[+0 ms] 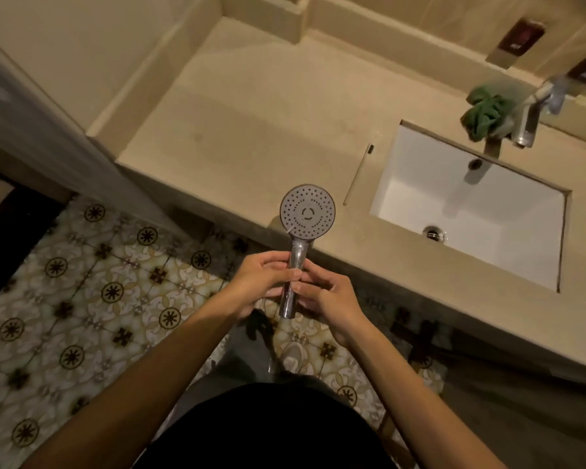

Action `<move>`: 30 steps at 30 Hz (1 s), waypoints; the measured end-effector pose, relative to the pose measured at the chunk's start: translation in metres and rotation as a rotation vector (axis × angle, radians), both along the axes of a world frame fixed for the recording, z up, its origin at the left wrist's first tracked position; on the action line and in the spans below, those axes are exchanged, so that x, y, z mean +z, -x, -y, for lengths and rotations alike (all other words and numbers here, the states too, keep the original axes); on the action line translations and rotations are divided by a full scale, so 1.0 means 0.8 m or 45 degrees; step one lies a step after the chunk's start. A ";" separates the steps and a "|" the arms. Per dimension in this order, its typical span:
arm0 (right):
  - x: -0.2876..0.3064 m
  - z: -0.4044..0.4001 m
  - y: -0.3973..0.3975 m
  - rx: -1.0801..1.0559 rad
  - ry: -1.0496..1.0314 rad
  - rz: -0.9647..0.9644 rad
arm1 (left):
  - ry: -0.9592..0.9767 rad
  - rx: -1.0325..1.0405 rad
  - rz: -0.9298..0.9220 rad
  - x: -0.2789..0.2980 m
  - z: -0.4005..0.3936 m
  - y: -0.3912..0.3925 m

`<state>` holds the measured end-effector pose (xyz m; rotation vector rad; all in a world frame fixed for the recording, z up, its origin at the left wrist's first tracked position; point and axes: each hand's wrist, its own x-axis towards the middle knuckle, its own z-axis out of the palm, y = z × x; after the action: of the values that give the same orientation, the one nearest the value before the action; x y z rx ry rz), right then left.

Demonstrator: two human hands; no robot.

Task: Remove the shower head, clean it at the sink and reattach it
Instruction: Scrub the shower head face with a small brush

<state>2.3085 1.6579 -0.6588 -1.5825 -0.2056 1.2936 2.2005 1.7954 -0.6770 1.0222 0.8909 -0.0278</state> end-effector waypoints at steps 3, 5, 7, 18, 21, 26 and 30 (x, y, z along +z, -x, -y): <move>0.003 -0.045 -0.031 -0.091 0.018 0.062 | 0.034 -0.086 0.056 0.008 -0.051 -0.041; 0.005 -0.072 -0.047 -0.148 0.037 0.049 | 0.028 -0.148 0.047 0.013 -0.082 -0.065; 0.005 -0.093 -0.063 -0.195 0.035 0.073 | 0.009 -0.177 0.029 0.013 -0.109 -0.088; -0.010 -0.168 -0.208 -0.302 0.390 0.730 | 0.092 -0.225 -0.104 -0.009 -0.183 -0.176; -0.029 -0.186 -0.246 -0.320 0.532 1.012 | 0.099 -0.231 -0.114 -0.008 -0.185 -0.184; -0.059 -0.192 -0.267 -0.102 0.620 1.146 | 0.000 -0.263 -0.125 -0.003 -0.172 -0.195; -0.065 -0.179 -0.270 -0.272 0.569 1.104 | 0.118 -0.165 -0.096 -0.008 -0.163 -0.195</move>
<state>2.5249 1.8014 -0.7109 -2.4102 -0.2799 0.4291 2.3565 1.9258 -0.6834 0.9960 0.8828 -0.2162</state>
